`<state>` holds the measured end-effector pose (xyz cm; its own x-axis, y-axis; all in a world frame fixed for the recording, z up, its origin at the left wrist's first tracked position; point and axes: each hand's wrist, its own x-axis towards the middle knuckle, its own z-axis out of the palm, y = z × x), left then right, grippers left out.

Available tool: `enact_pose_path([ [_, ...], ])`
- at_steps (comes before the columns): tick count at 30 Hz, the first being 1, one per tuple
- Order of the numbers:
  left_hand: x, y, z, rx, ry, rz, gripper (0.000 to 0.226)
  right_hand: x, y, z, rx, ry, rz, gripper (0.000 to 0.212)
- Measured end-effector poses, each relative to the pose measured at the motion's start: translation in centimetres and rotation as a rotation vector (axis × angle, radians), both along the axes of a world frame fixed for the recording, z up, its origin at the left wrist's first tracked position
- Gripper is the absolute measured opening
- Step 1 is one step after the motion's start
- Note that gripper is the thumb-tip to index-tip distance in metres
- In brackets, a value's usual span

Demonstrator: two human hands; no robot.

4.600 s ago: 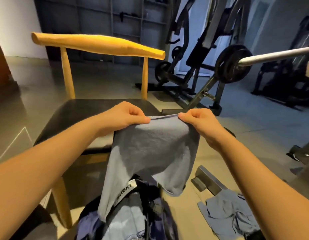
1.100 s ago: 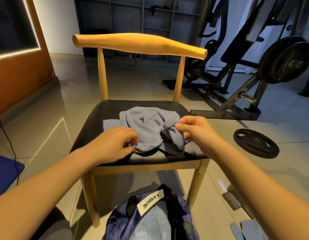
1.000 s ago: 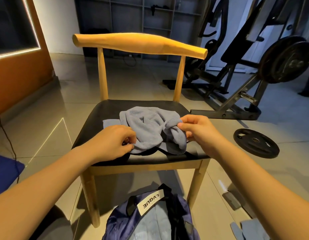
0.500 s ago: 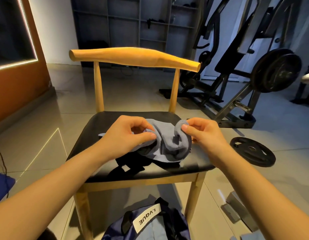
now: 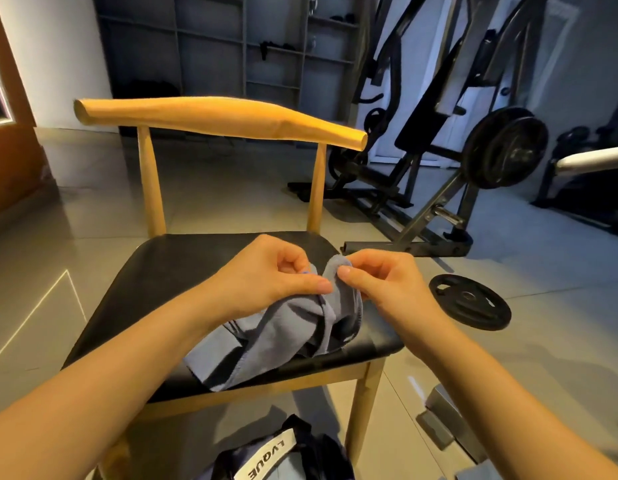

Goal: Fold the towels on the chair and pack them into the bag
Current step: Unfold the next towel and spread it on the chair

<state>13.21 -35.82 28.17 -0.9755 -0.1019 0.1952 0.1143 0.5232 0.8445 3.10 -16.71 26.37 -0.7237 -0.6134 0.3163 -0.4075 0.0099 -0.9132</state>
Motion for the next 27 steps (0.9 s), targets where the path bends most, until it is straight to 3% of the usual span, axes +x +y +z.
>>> enact_pose_path([
  [5, 0.7, -1.3, 0.7, 0.039, -0.112, -0.181, 0.009, 0.0, 0.0, 0.1, 0.010, 0.013, 0.032, 0.014],
  [10, 0.6, -0.6, -0.4, 0.082, -0.039, -0.102, 0.015, 0.6, -0.1, 0.3, 0.061, 0.060, 0.066, 0.016],
  [16, 0.0, 0.5, -1.4, 0.052, 0.180, -0.051, 0.014, 1.4, -0.3, 0.4, 0.083, 0.074, 0.087, 0.020],
  [24, -0.5, 0.6, -2.2, 0.048, 0.200, 0.047, 0.021, 1.6, 0.1, 0.6, 0.052, 0.055, 0.139, 0.020],
  [27, -0.5, 0.7, -2.3, 0.061, 0.152, 0.049, 0.016, 1.3, 0.5, 0.9, 0.127, 0.089, 0.122, 0.016],
])
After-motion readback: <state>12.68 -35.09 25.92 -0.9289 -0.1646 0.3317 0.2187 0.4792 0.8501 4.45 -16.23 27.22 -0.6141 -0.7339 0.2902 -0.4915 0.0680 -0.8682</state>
